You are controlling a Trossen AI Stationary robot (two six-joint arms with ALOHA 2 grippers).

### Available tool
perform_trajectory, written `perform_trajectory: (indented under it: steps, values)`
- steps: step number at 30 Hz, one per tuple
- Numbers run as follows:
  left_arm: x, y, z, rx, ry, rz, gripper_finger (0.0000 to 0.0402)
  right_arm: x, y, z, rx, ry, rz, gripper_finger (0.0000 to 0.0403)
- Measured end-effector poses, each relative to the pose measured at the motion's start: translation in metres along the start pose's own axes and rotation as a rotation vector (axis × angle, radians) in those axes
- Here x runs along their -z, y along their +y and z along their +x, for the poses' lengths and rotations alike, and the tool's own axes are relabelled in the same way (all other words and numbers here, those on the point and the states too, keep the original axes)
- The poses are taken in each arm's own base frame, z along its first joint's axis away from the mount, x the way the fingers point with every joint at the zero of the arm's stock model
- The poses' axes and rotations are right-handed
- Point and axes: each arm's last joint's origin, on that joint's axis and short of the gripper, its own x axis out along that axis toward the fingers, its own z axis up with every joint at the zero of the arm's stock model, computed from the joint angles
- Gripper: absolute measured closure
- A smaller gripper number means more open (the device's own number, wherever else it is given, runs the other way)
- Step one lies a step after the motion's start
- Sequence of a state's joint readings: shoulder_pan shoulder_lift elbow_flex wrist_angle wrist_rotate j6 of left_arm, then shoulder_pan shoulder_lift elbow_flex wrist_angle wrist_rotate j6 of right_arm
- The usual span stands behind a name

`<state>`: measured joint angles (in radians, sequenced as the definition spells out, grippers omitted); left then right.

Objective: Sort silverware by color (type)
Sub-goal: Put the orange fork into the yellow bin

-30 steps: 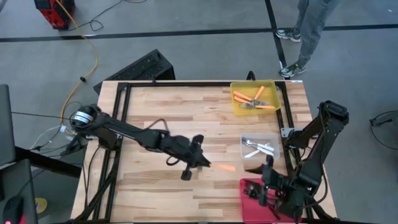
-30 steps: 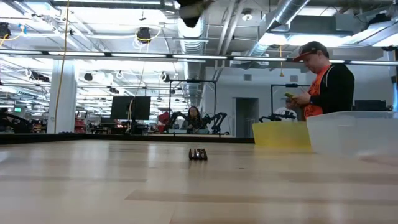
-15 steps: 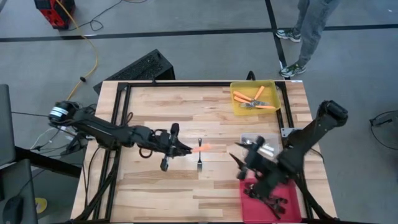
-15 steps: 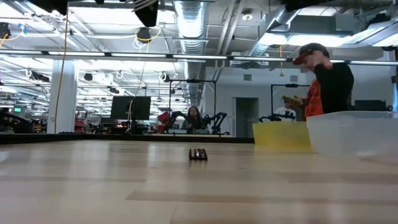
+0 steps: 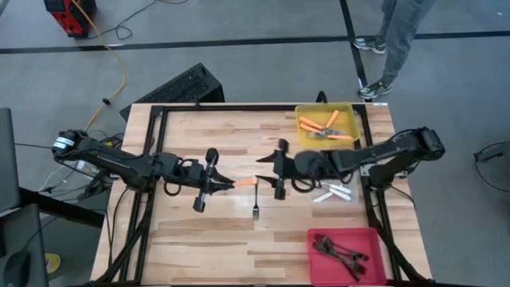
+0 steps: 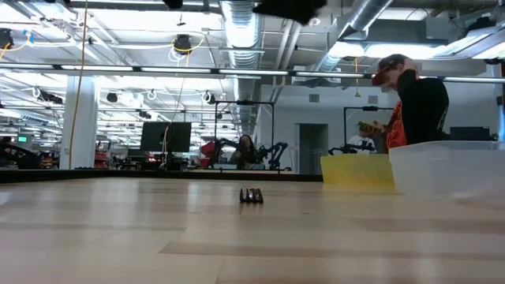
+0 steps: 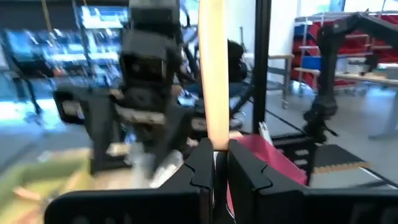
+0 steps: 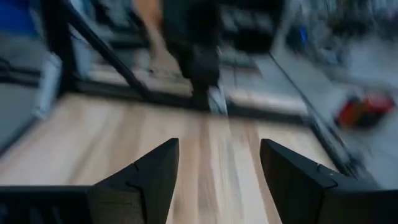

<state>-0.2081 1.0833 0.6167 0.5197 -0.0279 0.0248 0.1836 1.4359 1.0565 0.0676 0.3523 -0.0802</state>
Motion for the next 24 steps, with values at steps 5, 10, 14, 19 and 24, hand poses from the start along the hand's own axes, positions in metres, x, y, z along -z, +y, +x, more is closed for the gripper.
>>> perform_trajectory:
  steps: [5,10,14,19,24]
  values:
    - [-0.012,0.006,-0.011,-0.045,-0.041,0.074,0.0393,-0.014,-0.013,0.015,-0.143,-0.236,-0.052,0.0152]
    - [-0.011,0.017,-0.012,-0.049,-0.026,0.085,0.0393,-0.016,-0.018,0.032,-0.199,-0.402,-0.103,0.0152]
    - [-0.010,0.025,-0.012,-0.040,-0.018,0.087,0.0393,-0.007,-0.020,0.045,-0.190,-0.390,-0.115,0.0152]
    - [-0.008,0.031,-0.012,-0.015,-0.007,0.081,0.0392,-0.002,-0.019,0.050,-0.209,-0.376,-0.142,0.0152]
    - [0.005,0.033,-0.017,0.014,-0.004,0.068,0.0392,-0.010,-0.023,0.039,-0.203,-0.389,-0.170,0.0152]
